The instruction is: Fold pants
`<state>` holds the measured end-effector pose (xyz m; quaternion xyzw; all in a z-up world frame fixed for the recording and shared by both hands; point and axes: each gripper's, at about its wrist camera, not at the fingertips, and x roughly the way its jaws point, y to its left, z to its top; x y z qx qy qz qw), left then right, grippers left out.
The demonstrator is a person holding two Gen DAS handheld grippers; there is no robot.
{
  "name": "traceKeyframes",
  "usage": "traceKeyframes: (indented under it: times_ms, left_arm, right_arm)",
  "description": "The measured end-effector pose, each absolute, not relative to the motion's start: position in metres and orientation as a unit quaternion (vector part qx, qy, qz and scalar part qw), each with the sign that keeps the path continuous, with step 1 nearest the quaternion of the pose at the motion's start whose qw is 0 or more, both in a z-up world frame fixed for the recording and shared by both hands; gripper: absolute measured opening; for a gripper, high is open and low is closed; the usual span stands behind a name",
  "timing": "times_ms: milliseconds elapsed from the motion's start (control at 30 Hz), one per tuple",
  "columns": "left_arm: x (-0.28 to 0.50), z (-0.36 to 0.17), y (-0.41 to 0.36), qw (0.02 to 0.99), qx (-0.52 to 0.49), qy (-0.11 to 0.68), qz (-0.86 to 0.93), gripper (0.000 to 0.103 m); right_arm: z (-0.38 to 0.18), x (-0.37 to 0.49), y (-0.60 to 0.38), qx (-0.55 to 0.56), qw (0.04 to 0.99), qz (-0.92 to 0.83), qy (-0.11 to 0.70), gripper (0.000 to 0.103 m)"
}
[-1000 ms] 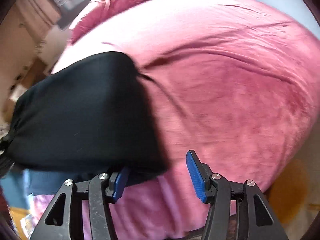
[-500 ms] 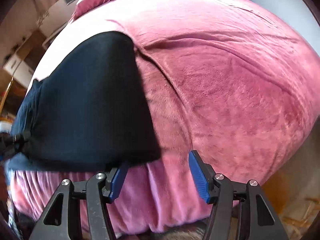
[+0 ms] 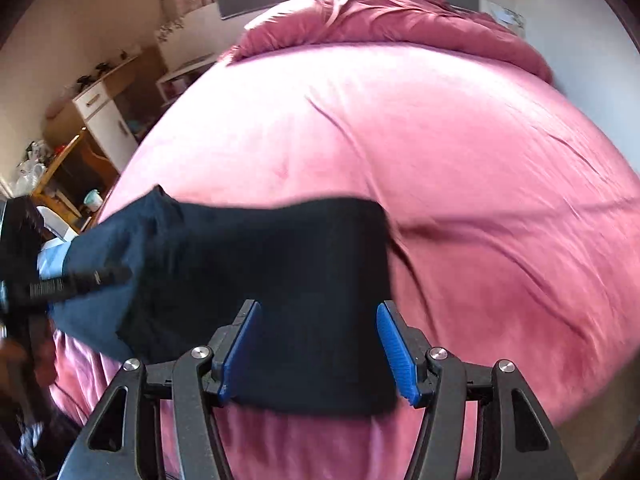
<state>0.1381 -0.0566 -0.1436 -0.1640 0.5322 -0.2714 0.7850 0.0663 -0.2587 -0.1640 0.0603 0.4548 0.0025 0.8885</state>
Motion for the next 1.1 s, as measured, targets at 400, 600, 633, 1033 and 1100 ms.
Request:
traceKeyframes:
  times_ms: [400,600,633,1033,1100]
  left_arm:
    - [0.13,-0.174,-0.1,0.816,-0.035,0.534,-0.218,0.026]
    - [0.117,-0.163,-0.089,0.829,-0.039,0.517,-0.212,0.026]
    - [0.111,-0.158,-0.082,0.83,-0.038,0.514,-0.212,0.026]
    - [0.072,-0.118,-0.046,0.861,-0.027,0.47,-0.194,0.027]
    - [0.07,-0.112,-0.041,0.863,-0.03,0.468,-0.187,0.027]
  right_arm:
    - [-0.238,0.124,-0.287,0.113,0.856,-0.062,0.501,0.064]
    - [-0.234,0.115,-0.283,0.098,0.864,-0.067,0.49,0.065]
    - [-0.232,0.114,-0.282,0.095,0.865,-0.068,0.489,0.065]
    - [-0.186,0.079,-0.251,0.038,0.897,-0.046,0.437,0.066]
    - [-0.182,0.07,-0.241,0.035,0.899,-0.019,0.436,0.066]
